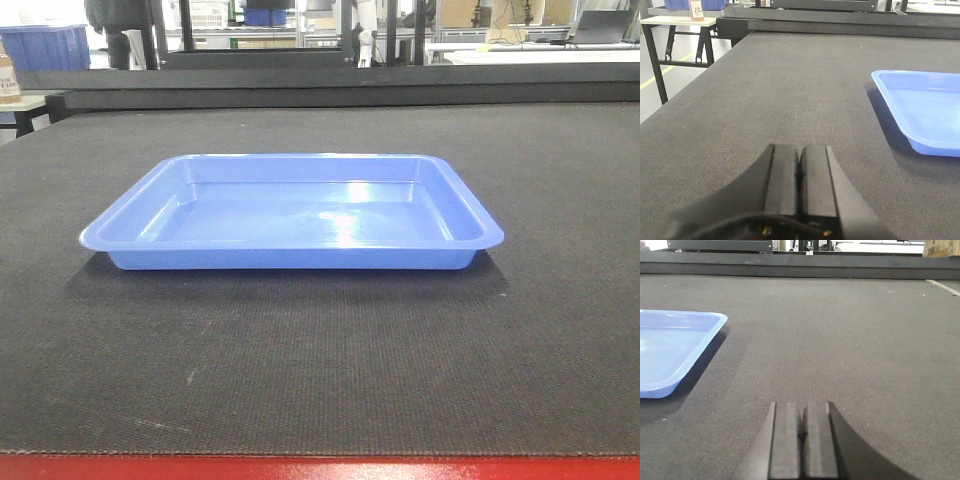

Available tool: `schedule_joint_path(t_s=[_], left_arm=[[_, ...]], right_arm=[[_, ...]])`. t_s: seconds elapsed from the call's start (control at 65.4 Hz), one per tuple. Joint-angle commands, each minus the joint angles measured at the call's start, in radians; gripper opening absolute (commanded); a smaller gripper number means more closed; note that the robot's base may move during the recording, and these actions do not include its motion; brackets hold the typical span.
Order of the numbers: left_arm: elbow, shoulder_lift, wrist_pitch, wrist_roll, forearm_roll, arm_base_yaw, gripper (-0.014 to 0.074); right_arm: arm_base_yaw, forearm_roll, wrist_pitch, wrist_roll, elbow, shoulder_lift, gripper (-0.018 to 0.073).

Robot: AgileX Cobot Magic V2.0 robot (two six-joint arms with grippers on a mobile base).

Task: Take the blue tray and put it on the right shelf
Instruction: 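Move both grippers down toward opposite short ends of the blue tray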

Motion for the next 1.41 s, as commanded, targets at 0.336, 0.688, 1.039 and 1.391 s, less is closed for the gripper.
schedule_joint_path(t_s=[0.336,0.688,1.039,1.391], left_arm=[[0.028,-0.015,-0.092,0.001,0.001,0.002,-0.0048],[0.028,-0.013,-0.251,-0.002,-0.108,0.002,-0.0048],[-0.456,0.151,0.158,0.001,0.009,0.002,-0.0014],[-0.732,0.552,0.356,0.003,-0.025,-0.054,0.0408]], right_arm=[[-0.002,0.0,-0.089,-0.005,-0.023,-0.02,0.0055],[-0.003,0.0,-0.119,-0.005,-0.023,-0.02,0.0055],[-0.002,0.036,0.018,-0.004,-0.402,0.087,0.0103],[0.051,0.035,-0.044,-0.004,-0.554,0.44,0.0606]])
